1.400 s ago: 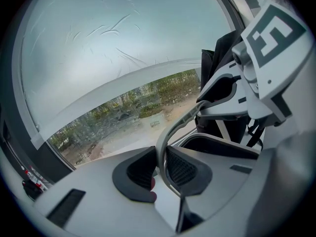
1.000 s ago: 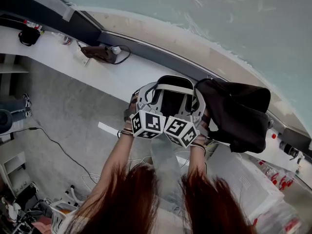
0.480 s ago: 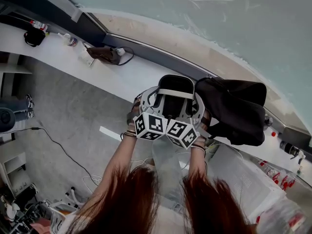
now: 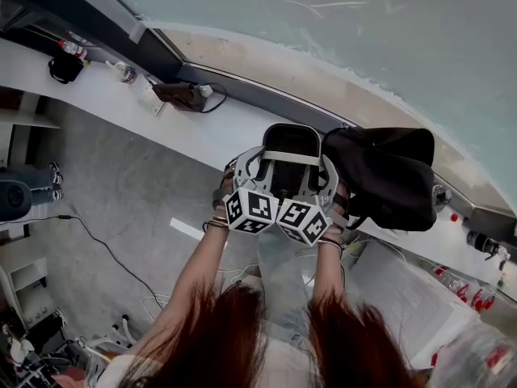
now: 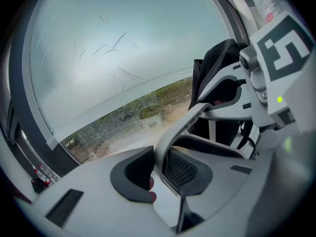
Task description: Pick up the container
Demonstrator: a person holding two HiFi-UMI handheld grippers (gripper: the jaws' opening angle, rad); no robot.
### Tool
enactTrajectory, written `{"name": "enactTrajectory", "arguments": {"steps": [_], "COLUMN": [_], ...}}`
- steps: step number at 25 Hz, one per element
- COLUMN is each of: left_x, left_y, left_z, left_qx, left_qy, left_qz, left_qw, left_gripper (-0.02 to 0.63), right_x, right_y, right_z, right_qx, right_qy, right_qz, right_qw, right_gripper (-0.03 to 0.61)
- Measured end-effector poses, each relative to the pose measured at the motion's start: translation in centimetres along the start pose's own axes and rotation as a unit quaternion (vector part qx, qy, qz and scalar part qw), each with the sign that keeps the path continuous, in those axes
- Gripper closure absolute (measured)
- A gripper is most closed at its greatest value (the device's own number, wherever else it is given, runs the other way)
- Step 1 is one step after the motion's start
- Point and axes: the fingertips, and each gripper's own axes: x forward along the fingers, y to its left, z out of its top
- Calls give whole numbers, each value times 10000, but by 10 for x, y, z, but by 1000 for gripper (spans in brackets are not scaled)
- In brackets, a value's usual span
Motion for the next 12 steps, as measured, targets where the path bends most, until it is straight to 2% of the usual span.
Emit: {"name": "enactTrajectory", "arguments": {"steps": [12], "left_x": [-53], "left_y": [0], "left_z": [14], "left_qx": [17], "left_qy": [-176], "left_qz": [198], "left_qw": [9996], "left_gripper": [531], "right_x": [-51], "right_y": [-6], "right_z": [20], "right_qx": [47], "right_qy": [-177], "right_qz": [-204], "right_qw": [9996], "right_gripper": [476]}}
